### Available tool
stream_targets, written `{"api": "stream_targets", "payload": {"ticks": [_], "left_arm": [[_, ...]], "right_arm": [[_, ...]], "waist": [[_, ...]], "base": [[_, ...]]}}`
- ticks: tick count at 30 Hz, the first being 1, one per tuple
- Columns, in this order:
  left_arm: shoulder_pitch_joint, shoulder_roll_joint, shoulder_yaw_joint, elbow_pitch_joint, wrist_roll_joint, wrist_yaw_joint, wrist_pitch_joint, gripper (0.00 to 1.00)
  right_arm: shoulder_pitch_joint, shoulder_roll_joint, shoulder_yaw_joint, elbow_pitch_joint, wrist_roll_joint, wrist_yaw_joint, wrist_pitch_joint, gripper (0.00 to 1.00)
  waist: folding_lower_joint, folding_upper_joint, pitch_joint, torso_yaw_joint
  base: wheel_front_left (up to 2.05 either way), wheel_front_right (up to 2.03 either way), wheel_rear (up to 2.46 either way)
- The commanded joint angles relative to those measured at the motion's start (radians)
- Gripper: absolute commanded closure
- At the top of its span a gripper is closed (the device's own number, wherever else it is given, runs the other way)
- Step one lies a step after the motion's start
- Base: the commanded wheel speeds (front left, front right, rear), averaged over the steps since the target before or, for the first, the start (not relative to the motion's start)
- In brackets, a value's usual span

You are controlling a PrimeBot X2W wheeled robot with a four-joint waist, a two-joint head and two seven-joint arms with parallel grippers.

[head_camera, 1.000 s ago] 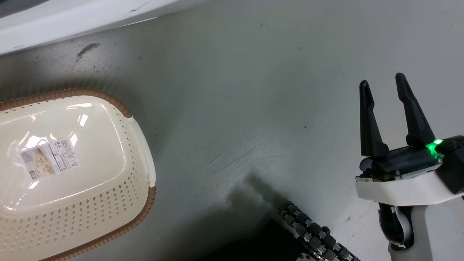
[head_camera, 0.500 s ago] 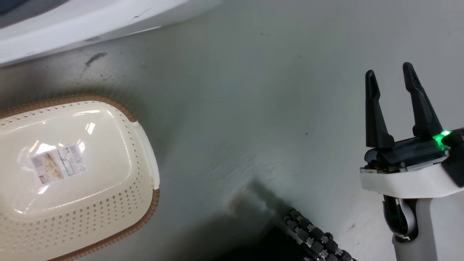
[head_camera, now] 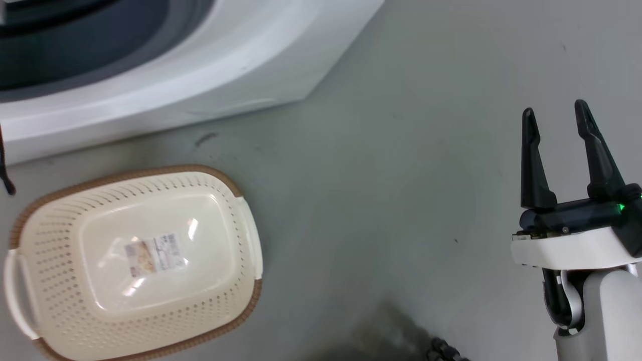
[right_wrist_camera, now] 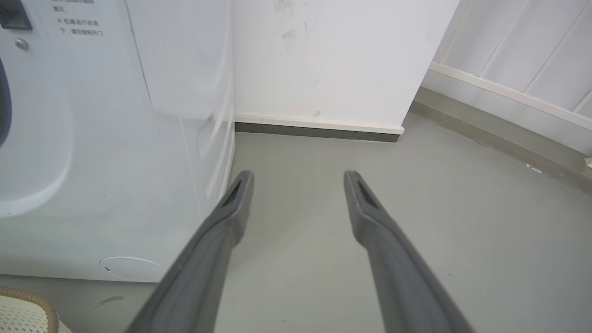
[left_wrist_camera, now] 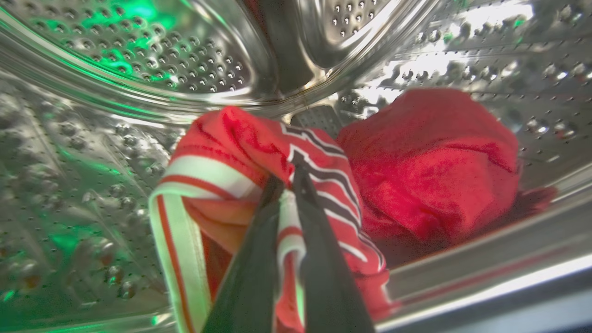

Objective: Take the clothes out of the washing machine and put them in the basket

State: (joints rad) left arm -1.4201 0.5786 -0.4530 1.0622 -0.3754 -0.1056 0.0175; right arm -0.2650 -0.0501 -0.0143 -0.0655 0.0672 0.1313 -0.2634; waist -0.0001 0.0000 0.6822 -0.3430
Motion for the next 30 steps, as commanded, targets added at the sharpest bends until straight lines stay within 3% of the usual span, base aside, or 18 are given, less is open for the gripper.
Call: {"api": "stream_targets", "payload": {"ticks": [1, 6, 12, 20, 30], "left_arm": [[0.045, -0.009, 0.008, 0.007, -0.015, 0.002, -0.055, 1.0], [0.176, -0.079, 0.028, 0.02, -0.056, 0.006, -0.22, 1.0], [0.302, -0.142, 0.032, -0.043, -0.064, 0.01, -0.281, 1.0], [0.526, -0.166, 0.108, -0.374, -0.017, 0.043, -0.284, 1.0], [0.81, -0.211, 0.208, -0.731, 0.021, 0.041, -0.284, 1.0]], "right_arm": [[0.012, 0.0, -0.004, 0.006, -0.013, -0.001, -0.002, 0.0], [0.039, -0.001, -0.025, 0.025, -0.044, -0.001, -0.002, 0.0], [0.064, -0.001, -0.033, 0.04, -0.08, -0.001, -0.002, 0.0], [0.09, -0.001, -0.039, 0.045, -0.115, -0.001, -0.002, 0.0], [0.123, 0.0, -0.046, 0.057, -0.134, -0.001, -0.002, 0.0]], "waist": [[0.0001, 0.0, -0.094, 0.056], [0.0001, 0.0, -0.201, 0.106], [0.0001, 0.0, -0.301, 0.171], [0.0001, 0.0, -0.392, 0.257], [0.0001, 0.0, -0.453, 0.333]], "base": [[0.0, 0.0, 0.0], [0.0, 0.0, 0.0], [0.0, 0.0, 0.0], [0.0, 0.0, 0.0], [0.0, 0.0, 0.0]]}}
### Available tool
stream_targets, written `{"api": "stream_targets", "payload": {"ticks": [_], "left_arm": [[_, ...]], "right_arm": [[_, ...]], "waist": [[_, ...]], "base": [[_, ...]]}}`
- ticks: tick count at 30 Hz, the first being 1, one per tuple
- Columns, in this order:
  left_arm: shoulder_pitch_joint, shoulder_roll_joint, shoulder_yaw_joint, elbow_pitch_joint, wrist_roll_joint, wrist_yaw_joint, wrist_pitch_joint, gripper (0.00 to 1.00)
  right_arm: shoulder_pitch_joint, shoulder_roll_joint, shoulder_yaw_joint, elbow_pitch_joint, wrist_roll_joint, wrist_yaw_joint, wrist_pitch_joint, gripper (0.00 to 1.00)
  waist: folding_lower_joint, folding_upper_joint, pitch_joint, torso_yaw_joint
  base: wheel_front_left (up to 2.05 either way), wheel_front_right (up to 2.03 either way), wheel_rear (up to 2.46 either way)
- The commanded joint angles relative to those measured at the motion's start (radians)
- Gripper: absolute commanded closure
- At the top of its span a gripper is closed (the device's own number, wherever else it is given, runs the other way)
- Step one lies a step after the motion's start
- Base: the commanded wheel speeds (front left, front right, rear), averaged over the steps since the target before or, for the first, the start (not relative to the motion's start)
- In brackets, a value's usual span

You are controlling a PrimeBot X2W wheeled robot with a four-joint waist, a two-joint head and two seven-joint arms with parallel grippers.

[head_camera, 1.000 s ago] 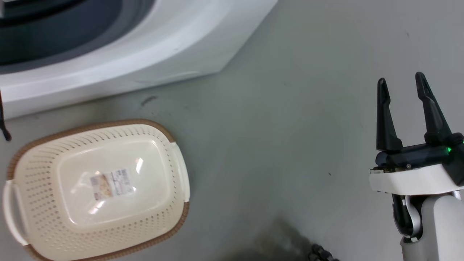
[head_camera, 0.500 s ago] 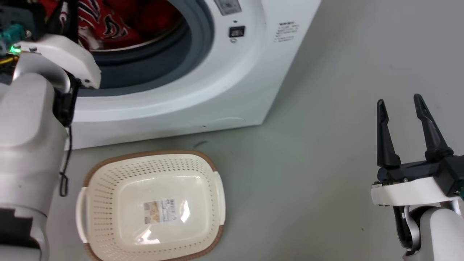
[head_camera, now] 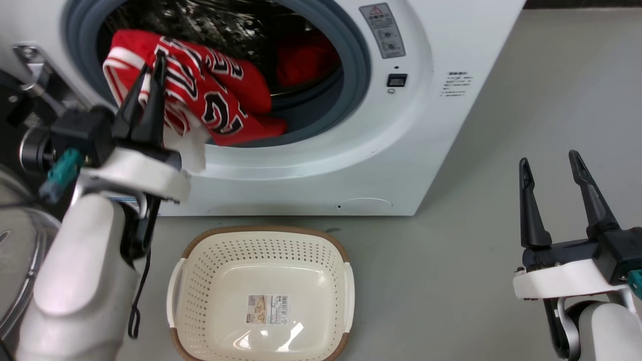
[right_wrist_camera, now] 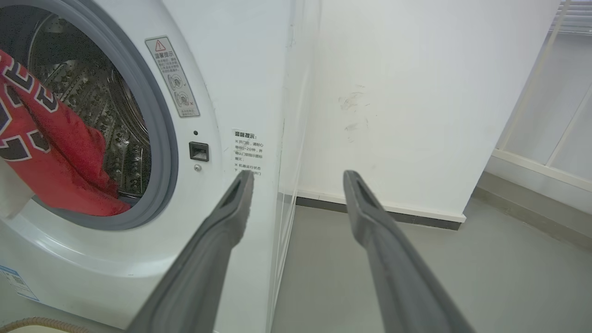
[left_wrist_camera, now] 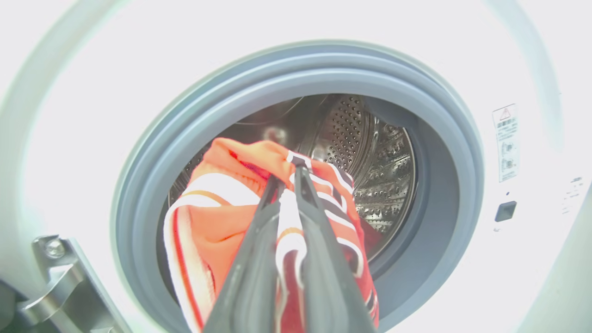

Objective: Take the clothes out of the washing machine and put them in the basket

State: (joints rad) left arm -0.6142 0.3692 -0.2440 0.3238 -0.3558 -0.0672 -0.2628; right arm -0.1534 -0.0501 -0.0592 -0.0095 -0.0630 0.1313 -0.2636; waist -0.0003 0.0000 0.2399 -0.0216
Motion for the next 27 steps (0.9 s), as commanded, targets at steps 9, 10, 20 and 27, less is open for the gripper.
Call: {"api": "stream_targets", "payload": {"ticks": [9, 10, 20, 27], "left_arm": [[0.234, -0.063, 0.071, -0.218, 0.001, -0.011, -0.003, 1.0], [0.261, -0.067, 0.07, -0.222, 0.002, -0.012, -0.003, 1.0], [0.329, -0.093, 0.064, -0.034, -0.006, -0.027, -0.003, 1.0], [0.242, -0.128, 0.051, 0.155, 0.022, -0.048, -0.003, 1.0]], "right_arm": [[0.026, 0.0, -0.003, -0.001, -0.015, -0.001, -0.002, 0.0], [0.028, 0.0, -0.004, 0.0, -0.015, -0.001, -0.002, 0.0], [0.0, 0.0, -0.004, -0.02, -0.021, -0.001, -0.002, 0.0], [-0.028, 0.0, -0.015, -0.043, -0.045, -0.001, -0.002, 0.0]], "waist": [[0.0003, 0.0, -0.013, 0.038], [0.0003, 0.0, -0.013, 0.039], [0.0003, 0.0, 0.094, 0.029], [0.0003, 0.0, 0.23, 0.029]], "base": [[0.0, 0.0, 0.0], [0.0, 0.0, 0.0], [0.0, 0.0, 0.0], [0.0, 0.0, 0.0]]}}
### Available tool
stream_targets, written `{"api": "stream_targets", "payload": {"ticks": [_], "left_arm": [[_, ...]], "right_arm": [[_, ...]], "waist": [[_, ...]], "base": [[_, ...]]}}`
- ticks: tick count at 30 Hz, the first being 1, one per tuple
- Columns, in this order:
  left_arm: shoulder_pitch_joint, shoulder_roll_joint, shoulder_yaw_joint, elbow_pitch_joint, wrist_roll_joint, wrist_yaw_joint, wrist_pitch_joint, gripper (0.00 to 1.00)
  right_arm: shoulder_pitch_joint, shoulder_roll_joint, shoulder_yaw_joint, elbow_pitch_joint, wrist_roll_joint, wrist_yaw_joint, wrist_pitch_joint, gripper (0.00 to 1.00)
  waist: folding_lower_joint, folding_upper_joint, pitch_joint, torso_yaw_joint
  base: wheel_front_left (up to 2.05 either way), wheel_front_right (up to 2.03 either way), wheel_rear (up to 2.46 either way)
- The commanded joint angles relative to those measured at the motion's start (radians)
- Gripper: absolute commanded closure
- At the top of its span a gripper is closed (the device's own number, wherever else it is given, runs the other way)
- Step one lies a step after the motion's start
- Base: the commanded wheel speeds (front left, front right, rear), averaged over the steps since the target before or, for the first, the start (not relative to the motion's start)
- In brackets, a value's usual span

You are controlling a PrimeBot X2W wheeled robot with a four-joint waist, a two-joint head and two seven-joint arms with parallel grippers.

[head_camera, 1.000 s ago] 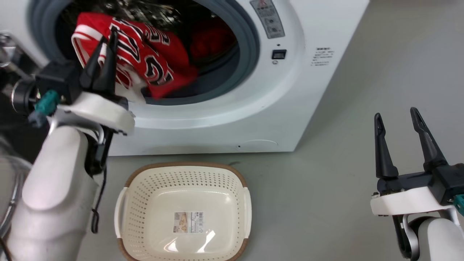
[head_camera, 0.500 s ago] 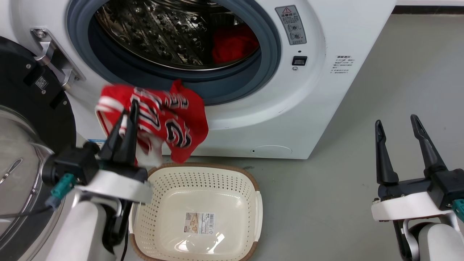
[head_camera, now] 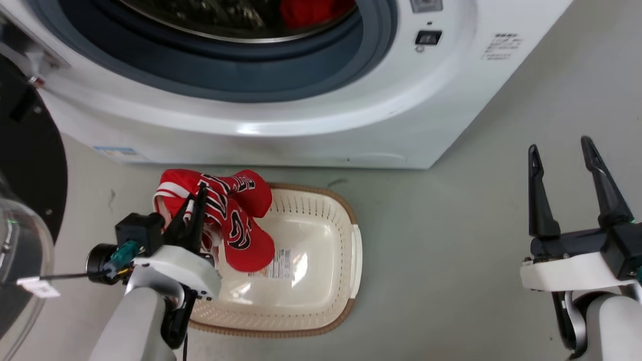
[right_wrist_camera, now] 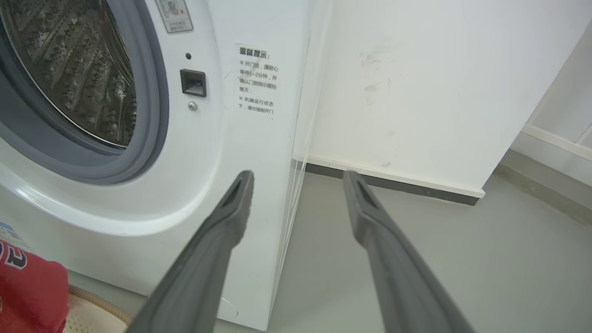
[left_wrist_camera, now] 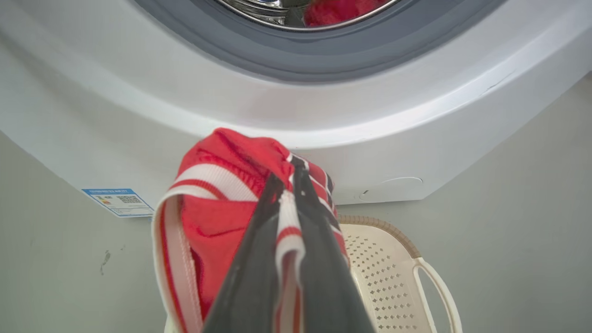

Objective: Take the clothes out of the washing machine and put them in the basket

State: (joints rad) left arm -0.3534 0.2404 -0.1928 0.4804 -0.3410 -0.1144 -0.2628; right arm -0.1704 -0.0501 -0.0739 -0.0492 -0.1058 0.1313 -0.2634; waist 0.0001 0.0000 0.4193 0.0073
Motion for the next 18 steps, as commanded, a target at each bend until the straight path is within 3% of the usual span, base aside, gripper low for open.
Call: {"api": "stream_targets", "payload": {"ticks": [1, 9, 12, 18], "left_arm": [[-0.033, -0.005, -0.003, 0.027, 0.011, -0.004, -0.003, 1.0], [-0.165, -0.044, -0.009, 0.251, 0.045, -0.013, -0.003, 1.0], [-0.216, -0.053, -0.01, 0.325, 0.055, -0.014, -0.003, 1.0], [-0.288, -0.062, -0.002, 0.423, 0.062, -0.015, -0.003, 1.0]], "right_arm": [[-0.017, 0.0, -0.002, -0.008, -0.007, -0.001, -0.002, 0.0], [-0.055, 0.0, -0.011, -0.046, -0.033, -0.001, -0.002, 0.0], [-0.063, -0.001, -0.049, -0.064, 0.029, -0.001, -0.002, 0.0], [-0.075, -0.001, -0.06, -0.12, 0.03, -0.001, -0.002, 0.0]], "waist": [[-0.0001, 0.0, 0.071, 0.001], [-0.0001, 0.0, 0.207, -0.003], [-0.0001, 0.0, 0.256, -0.003], [-0.0001, 0.0, 0.328, -0.014]], "base": [[0.0, 0.0, 0.0], [0.0, 0.0, 0.0], [0.0, 0.0, 0.0], [0.0, 0.0, 0.0]]}}
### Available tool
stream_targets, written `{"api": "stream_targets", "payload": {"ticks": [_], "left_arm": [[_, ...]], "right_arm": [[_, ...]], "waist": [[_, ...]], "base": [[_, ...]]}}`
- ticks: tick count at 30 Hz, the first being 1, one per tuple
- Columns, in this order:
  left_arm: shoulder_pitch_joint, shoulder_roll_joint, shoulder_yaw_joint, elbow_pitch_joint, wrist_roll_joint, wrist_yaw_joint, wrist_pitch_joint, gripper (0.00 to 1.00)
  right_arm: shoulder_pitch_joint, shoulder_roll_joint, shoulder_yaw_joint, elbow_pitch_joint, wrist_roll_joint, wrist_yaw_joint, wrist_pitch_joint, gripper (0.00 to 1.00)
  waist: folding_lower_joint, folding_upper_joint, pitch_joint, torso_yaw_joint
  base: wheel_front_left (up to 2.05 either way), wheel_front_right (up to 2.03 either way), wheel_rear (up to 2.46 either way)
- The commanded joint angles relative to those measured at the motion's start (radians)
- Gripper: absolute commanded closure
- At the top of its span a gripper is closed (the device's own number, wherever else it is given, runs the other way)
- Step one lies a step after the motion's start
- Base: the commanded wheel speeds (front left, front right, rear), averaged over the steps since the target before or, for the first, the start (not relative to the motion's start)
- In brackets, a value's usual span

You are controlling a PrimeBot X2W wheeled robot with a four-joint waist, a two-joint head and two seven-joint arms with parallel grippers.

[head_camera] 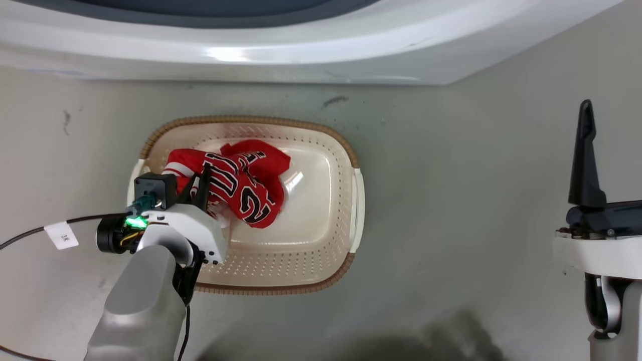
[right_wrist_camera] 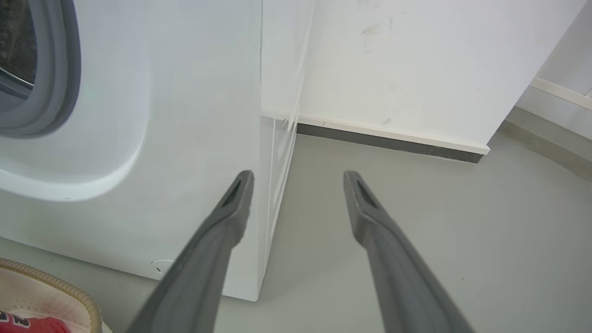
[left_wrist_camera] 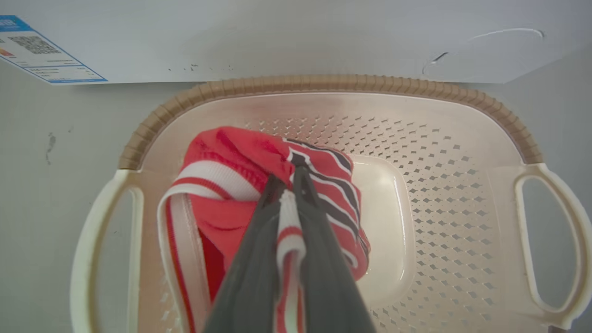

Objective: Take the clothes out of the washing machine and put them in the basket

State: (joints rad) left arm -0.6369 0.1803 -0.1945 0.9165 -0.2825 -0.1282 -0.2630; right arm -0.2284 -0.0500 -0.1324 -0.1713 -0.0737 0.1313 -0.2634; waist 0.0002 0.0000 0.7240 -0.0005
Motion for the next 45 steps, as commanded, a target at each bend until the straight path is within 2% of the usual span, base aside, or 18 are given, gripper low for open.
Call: {"api": "stream_targets", "payload": {"ticks": [1, 12, 13, 14, 24, 37, 45], "left_arm": [[-0.017, -0.003, -0.001, 0.005, 0.007, -0.001, -0.003, 1.0], [-0.096, 0.006, -0.01, 0.122, 0.024, -0.002, -0.003, 1.0], [-0.096, 0.005, -0.009, 0.123, 0.026, -0.002, -0.003, 0.53], [-0.095, 0.003, -0.005, 0.121, 0.028, -0.002, -0.003, 0.0], [-0.003, -0.023, 0.012, 0.022, 0.031, -0.002, -0.003, 0.0], [0.235, 0.019, 0.029, -0.273, 0.057, -0.002, -0.003, 0.0], [0.338, 0.03, 0.04, -0.397, 0.086, -0.002, -0.003, 0.0]], "right_arm": [[-0.019, -0.001, 0.0, -0.009, -0.009, -0.001, -0.002, 0.0], [-0.015, -0.001, 0.008, -0.063, -0.03, -0.001, -0.002, 0.0], [-0.013, -0.001, 0.008, -0.061, -0.031, -0.001, -0.002, 0.0], [-0.01, -0.001, 0.006, -0.058, -0.031, -0.001, -0.002, 0.0], [-0.011, -0.001, 0.014, 0.001, -0.037, -0.001, -0.002, 0.0], [0.056, -0.001, 0.033, 0.128, -0.005, -0.001, -0.002, 0.0], [0.092, -0.001, 0.057, 0.165, 0.024, -0.001, -0.002, 0.0]], "waist": [[-0.0002, 0.0, 0.035, -0.008], [-0.0002, 0.0, 0.104, -0.024], [-0.0002, 0.0, 0.101, -0.023], [-0.0002, 0.0, 0.097, -0.022], [-0.0002, 0.0, -0.038, 0.004], [-0.0002, 0.0, -0.317, 0.004], [-0.0002, 0.0, -0.414, -0.018]], "base": [[0.0, 0.0, 0.0], [0.0, 0.0, 0.0], [0.0, 0.0, 0.0], [0.0, 0.0, 0.0], [0.0, 0.0, 0.0], [0.0, 0.0, 0.0], [0.0, 0.0, 0.0]]}}
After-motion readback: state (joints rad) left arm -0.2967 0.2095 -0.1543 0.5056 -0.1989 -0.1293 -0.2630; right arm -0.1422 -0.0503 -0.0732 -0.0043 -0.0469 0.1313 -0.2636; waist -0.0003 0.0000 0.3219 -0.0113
